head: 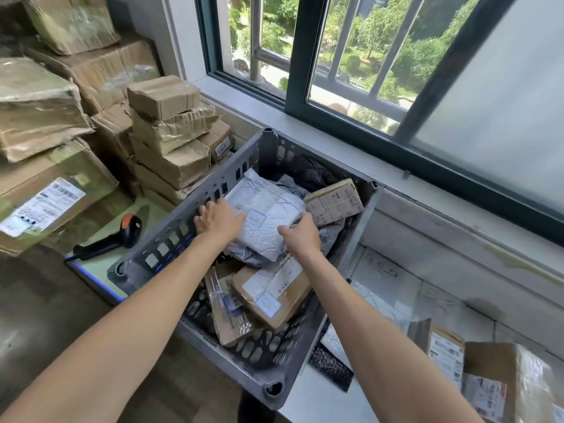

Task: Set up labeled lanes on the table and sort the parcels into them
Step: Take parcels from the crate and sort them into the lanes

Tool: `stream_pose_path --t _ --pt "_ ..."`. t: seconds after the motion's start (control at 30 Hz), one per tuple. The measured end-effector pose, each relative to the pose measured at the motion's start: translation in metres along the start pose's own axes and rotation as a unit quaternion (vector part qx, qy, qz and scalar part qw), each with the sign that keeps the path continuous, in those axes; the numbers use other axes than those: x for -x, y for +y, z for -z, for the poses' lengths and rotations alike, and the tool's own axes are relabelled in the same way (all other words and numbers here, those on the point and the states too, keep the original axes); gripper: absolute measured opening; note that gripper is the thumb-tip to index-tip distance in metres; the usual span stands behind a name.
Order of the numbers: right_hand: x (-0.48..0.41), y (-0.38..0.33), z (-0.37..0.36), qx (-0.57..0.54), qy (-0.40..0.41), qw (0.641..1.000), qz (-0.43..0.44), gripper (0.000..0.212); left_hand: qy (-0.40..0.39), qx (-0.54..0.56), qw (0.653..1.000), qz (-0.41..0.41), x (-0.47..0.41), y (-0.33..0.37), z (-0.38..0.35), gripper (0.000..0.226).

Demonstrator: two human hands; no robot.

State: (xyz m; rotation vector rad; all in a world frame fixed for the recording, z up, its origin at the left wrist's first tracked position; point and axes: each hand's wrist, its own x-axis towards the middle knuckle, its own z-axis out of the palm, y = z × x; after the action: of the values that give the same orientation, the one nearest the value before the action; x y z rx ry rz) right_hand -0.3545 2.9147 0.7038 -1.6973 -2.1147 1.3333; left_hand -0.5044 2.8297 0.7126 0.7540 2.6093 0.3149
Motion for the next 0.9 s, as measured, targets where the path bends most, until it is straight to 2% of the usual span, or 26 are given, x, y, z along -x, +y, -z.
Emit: stream_pose_path --t 0.07,0.17,0.23,0.3,0.4,0.53,0.67,0.77,0.8,0.9 --pt "-0.002 0.001 0.003 -0.097 -0.014 0.995 -0.025 0.041 -0.039 0.002 0.999 0.018 -0.001 0.002 0.001 0.064" --pt "0.003 0.000 0.004 -0.243 -0.097 0.962 -0.072 0.019 -0.084 -0.034 0.996 0.025 0.004 0.002 -0.003 0.067" --pt "0.006 -0.001 0.003 -0.257 -0.122 0.956 -0.072 0.017 -0.081 -0.033 0.996 0.025 0.010 0.001 -0.006 0.067" --pt "0.010 -0.003 0.003 -0.258 -0.113 0.958 -0.049 0.010 -0.066 -0.023 0.997 0.016 0.016 -0.001 -0.005 0.066" --pt "0.021 -0.005 0.013 -0.287 -0.093 0.953 -0.013 0.004 0.000 0.003 1.000 -0.023 0.027 0.000 0.008 0.063" --pt "0.037 0.006 0.057 -0.346 -0.113 0.930 0.057 0.022 0.083 0.130 0.985 -0.079 0.039 0.018 0.034 0.064" --pt "0.053 0.031 0.120 -0.399 -0.128 0.903 0.093 0.024 0.113 0.310 0.935 -0.129 0.055 0.056 0.050 0.036" --pt "0.064 0.057 0.168 -0.420 -0.065 0.901 0.085 0.020 0.099 0.413 0.894 -0.144 0.078 0.094 0.043 0.018" --pt "0.068 0.067 0.183 -0.418 -0.021 0.905 0.076 0.020 0.079 0.416 0.893 -0.152 0.086 0.106 0.038 0.015" --pt "0.079 0.105 0.220 -0.367 0.126 0.920 0.054 0.026 0.018 0.345 0.920 -0.187 0.113 0.139 0.012 0.013"
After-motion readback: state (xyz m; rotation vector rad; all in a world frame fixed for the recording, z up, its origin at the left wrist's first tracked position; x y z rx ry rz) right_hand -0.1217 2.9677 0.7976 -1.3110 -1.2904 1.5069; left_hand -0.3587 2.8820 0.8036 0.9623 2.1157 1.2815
